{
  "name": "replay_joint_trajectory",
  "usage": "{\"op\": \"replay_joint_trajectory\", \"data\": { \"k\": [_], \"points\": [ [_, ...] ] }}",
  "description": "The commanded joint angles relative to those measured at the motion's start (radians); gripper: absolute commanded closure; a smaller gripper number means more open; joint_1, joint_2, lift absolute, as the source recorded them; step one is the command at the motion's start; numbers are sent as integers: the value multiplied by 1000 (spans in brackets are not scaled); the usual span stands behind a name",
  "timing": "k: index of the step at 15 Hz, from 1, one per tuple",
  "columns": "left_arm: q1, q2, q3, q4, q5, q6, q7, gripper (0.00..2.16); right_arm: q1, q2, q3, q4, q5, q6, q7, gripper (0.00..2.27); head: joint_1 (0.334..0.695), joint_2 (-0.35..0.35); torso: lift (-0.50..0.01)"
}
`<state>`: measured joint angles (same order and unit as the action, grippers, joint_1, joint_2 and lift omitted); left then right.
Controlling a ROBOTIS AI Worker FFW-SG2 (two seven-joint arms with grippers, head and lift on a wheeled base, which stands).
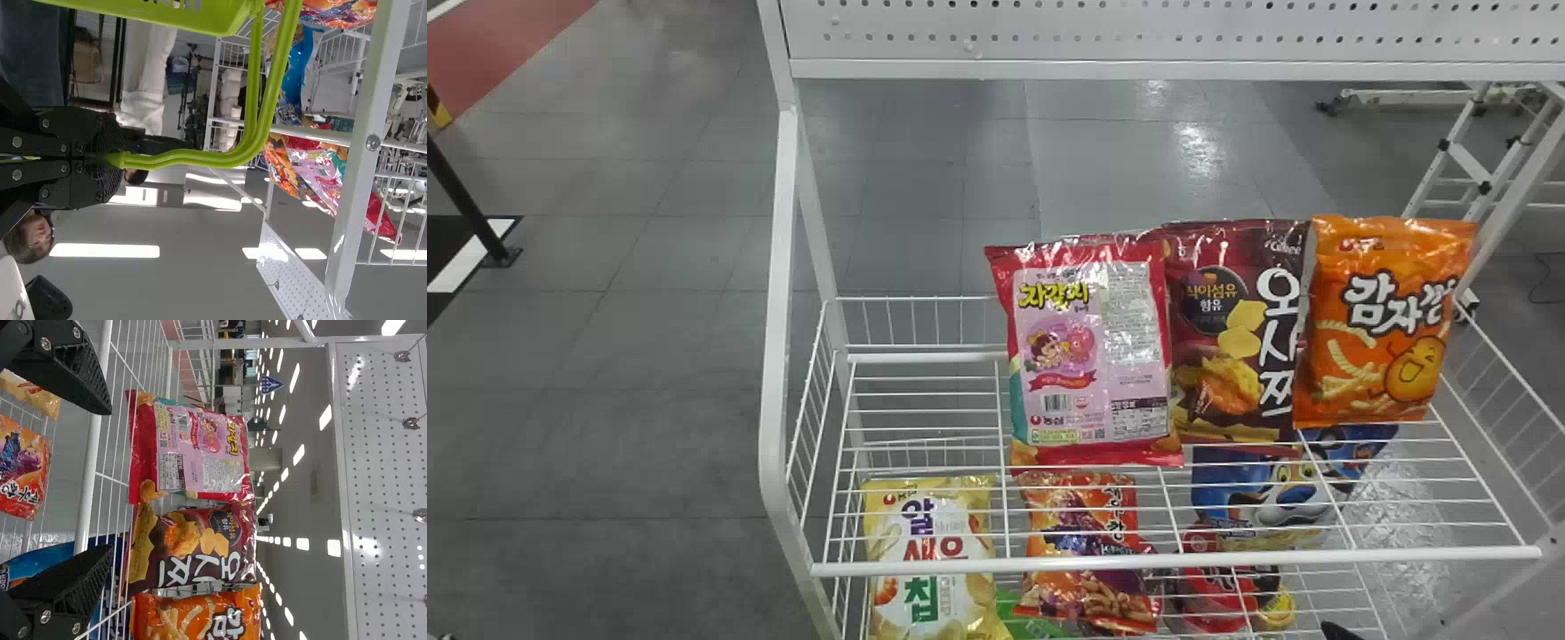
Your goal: Hold basket handle with left hand then pick spicy shrimp crackers with right hand and place into basket
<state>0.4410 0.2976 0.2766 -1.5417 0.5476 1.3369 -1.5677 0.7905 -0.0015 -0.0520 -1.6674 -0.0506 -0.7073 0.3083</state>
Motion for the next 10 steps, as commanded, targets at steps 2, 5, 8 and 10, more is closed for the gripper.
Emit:
{"op": "replay_joint_trajectory", "data": {
  "k": [2,5,8,10],
  "points": [
    [-1,2,-1,0,0,0,-13,2148,-2,2,1,2,0,4,0,87,695,-20,-10],
    [-1,2,1,0,0,0,-13,2148,-5,2,3,0,0,10,0,87,695,-19,-10],
    [-1,2,-1,0,0,3,-13,2148,-10,2,4,0,0,16,12,87,695,-14,-10],
    [-1,2,1,0,0,3,-13,2148,-10,2,4,0,0,19,12,87,695,-8,-10]
  ]
}}
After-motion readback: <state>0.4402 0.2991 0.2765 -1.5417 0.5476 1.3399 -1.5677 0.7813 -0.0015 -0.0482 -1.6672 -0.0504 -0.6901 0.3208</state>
